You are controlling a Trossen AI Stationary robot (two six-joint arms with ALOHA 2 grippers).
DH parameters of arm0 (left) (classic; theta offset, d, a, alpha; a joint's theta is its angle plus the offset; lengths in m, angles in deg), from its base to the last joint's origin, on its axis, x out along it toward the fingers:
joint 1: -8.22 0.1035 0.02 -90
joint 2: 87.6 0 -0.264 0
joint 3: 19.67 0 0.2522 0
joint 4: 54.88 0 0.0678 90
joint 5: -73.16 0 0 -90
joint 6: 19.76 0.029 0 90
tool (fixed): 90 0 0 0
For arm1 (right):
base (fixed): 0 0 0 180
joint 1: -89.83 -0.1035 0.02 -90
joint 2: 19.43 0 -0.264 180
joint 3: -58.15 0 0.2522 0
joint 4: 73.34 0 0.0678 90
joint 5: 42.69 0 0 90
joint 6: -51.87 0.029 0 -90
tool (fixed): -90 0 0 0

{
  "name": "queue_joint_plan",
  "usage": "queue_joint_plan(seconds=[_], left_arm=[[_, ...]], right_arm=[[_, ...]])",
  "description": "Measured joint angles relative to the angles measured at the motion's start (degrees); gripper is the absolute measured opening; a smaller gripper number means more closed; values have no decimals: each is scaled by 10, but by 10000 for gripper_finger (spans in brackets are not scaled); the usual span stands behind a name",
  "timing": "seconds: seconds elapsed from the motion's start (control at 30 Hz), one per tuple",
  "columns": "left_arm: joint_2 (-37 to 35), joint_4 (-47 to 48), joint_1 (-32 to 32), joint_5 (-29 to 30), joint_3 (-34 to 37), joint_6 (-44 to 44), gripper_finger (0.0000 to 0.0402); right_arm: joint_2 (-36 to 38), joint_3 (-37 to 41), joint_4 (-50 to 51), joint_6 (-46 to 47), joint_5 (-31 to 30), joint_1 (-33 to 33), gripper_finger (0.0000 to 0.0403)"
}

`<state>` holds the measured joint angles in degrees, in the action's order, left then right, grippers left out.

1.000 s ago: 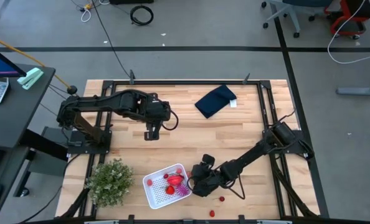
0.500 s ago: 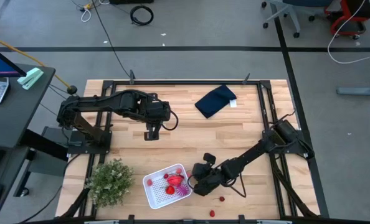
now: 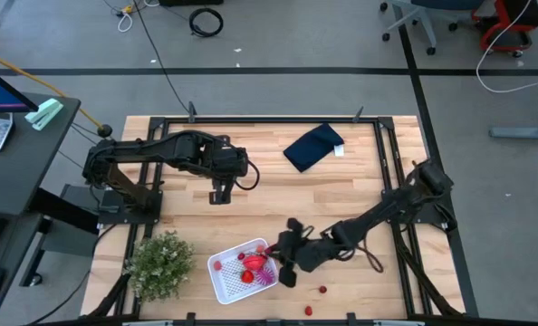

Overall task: Pick and placing Produce into tupperware
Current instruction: Put the cherry into the white bin, then adjust the white bin

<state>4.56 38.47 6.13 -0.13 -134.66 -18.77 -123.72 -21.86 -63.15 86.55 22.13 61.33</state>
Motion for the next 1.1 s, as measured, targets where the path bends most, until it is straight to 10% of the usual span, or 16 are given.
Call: queue_joint_plan(seconds=[0.37, 0.7, 1.1], left_arm=[[0, -12, 0, 0, 0, 10, 50], [0, -9, 0, 0, 0, 12, 52], [0, 20, 0, 0, 0, -3, 52]], right_arm=[[-126, -110, 71, -86, 163, 25, 98], [-109, -228, 148, -217, 144, 30, 164], [-77, -259, 513, -2, 80, -3, 153]])
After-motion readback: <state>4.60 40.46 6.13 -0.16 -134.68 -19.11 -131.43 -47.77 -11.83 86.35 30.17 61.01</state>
